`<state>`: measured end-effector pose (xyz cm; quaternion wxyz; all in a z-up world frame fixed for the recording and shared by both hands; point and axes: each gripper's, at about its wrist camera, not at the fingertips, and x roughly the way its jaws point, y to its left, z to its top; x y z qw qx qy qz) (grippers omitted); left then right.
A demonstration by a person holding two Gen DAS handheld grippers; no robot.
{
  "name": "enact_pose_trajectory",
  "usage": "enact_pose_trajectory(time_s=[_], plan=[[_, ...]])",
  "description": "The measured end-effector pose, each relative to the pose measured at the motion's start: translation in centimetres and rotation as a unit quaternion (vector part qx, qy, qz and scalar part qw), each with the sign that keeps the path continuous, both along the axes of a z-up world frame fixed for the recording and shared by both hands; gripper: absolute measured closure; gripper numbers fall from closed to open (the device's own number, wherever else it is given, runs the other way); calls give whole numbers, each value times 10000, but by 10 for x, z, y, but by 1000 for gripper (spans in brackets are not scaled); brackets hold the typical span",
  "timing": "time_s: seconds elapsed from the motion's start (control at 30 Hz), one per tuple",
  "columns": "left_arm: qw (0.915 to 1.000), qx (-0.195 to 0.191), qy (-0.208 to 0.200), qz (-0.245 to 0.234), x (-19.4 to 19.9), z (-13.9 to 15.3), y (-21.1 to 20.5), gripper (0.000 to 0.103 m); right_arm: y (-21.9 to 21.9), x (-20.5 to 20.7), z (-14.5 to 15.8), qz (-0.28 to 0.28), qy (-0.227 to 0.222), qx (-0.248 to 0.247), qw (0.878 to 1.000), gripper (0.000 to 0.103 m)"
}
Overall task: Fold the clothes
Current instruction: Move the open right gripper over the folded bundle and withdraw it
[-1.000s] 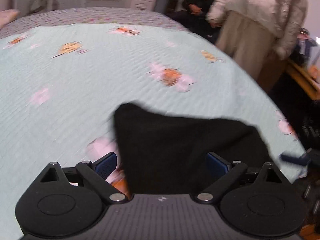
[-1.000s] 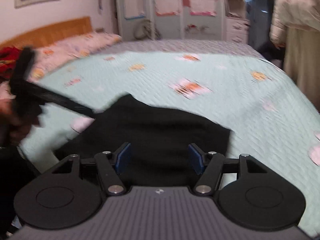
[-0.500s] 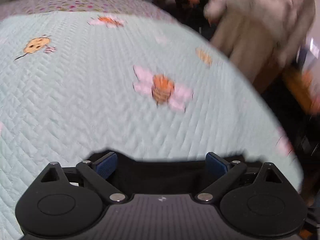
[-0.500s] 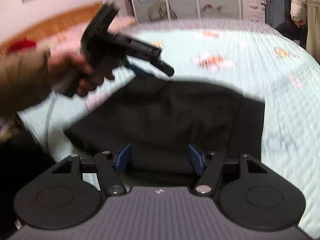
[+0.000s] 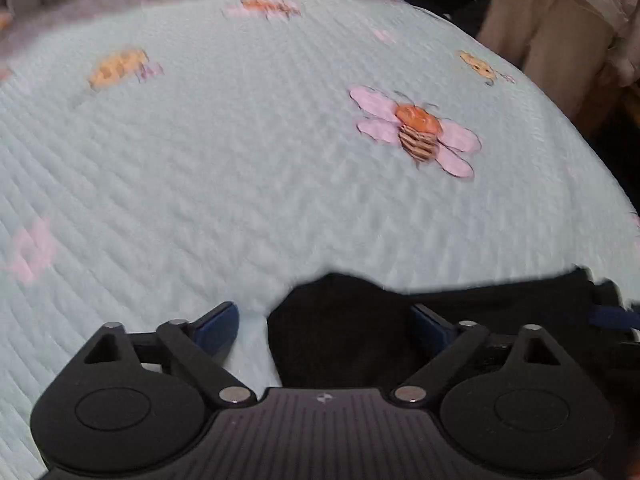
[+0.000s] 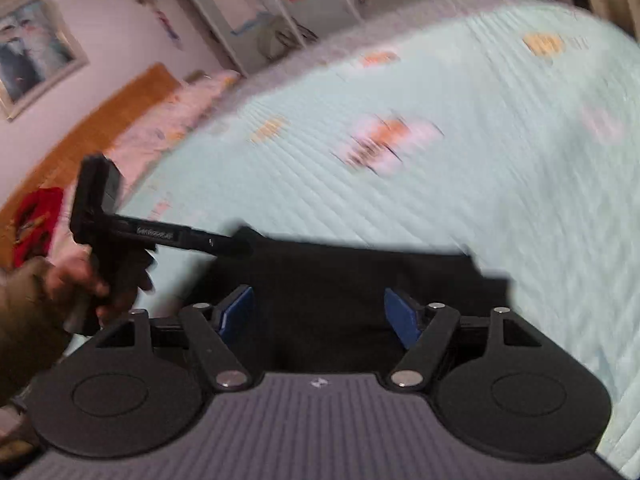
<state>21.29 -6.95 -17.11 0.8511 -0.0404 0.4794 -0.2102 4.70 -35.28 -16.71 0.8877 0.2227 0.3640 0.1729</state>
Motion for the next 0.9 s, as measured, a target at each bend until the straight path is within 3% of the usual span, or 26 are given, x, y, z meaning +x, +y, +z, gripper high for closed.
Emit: enact_pose_trajectory(time_s=[0.1,0.23,0.3,0.4,0.53,0.67,0.8,0.9], plan=[[9995,185,-105,234,-5,-1,-1,8,-21,-12,-8,-307,-136,770,9965,37],[9970,232,-191,715,-28,19,11,8,-27,-11,-10,-464,-1,1160,9922,33],[9940,321,-421,962,-48,38,12,4,-23,-10,-4,-611,131,1257,9901,23],[9873,636,-624,1318,-69,66,14,1,-6,-7,15,-945,457,1015,9893,15],[9853,801,-615,1378,-106,92,9,1,20,-9,41,-1456,1232,373,9809,13],[9847,839,-552,1422,-142,108,5,1,53,-30,66,-1451,1322,-368,9799,10],[9852,975,-350,1365,-165,113,-7,1,80,-61,83,-1430,1209,-632,9803,3],[9845,1201,-184,1262,-175,112,-19,1,97,-72,92,-1479,1424,-785,9755,3]])
